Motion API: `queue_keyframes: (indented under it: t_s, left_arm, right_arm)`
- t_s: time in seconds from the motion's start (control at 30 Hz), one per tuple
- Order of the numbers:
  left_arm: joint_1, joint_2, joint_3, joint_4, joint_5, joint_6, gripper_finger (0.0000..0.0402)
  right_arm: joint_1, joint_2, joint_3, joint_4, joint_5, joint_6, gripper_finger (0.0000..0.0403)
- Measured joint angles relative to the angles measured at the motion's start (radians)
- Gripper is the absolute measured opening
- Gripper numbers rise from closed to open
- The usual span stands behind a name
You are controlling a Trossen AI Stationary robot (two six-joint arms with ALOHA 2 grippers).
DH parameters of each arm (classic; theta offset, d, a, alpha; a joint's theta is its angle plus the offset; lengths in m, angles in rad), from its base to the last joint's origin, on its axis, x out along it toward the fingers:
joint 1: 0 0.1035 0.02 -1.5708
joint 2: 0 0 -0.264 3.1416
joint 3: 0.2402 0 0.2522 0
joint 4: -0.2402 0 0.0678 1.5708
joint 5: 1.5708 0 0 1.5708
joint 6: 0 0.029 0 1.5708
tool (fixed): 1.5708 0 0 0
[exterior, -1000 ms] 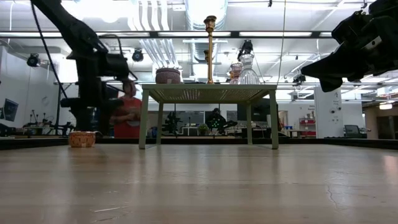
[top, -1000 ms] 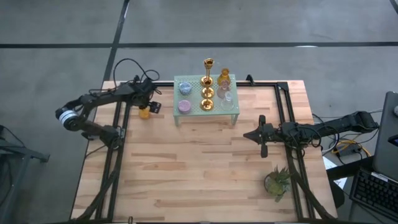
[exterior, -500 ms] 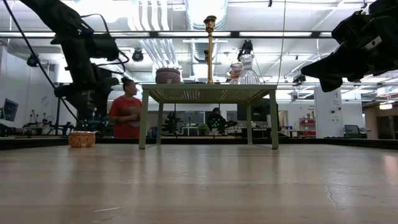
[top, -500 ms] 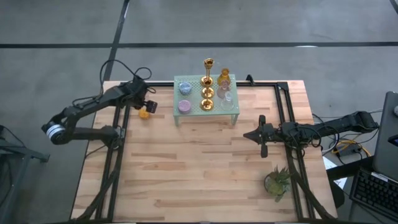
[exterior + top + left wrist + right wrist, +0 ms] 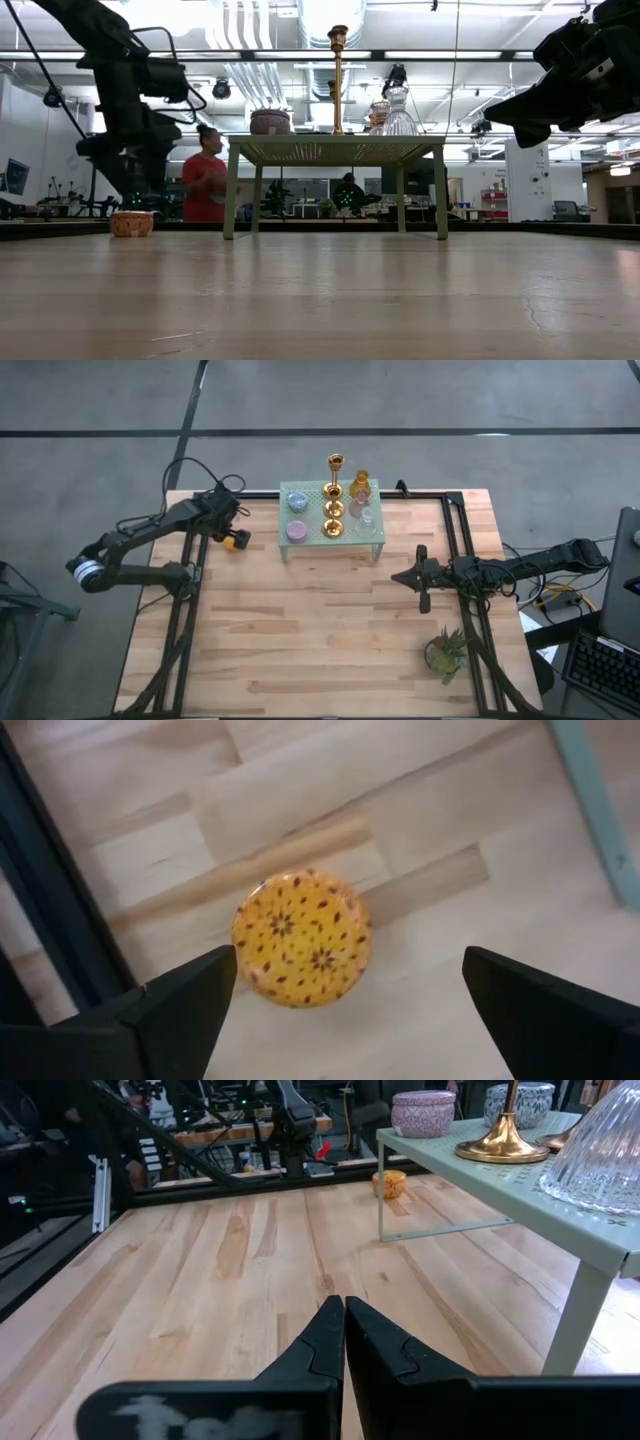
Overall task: Pick & Place candle stick holders
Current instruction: Put the yellow scented candle on the shelf
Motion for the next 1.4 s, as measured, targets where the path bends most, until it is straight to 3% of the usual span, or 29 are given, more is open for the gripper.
queue_keyframes:
  t_s: [0.33, 0.5, 1.4]
  left_arm:
    - [-0.001, 0.001, -0.095, 0.005, -0.02, -0.034, 0.039]
    - [0.0, 0.001, -0.147, 0.095, -0.035, -0.038, 0.039]
    - [0.0, 0.002, -0.232, 0.303, -0.096, -0.029, 0.0382]
  right_arm:
    - [0.0, 0.0, 0.0, 0.0, 0.0, 0.0, 0.0009]
    - [0.0, 0.0, 0.0, 0.0, 0.0, 0.0, 0.0009]
    - [0.0, 0.0, 0.0, 0.0, 0.0, 0.0, 0.0009]
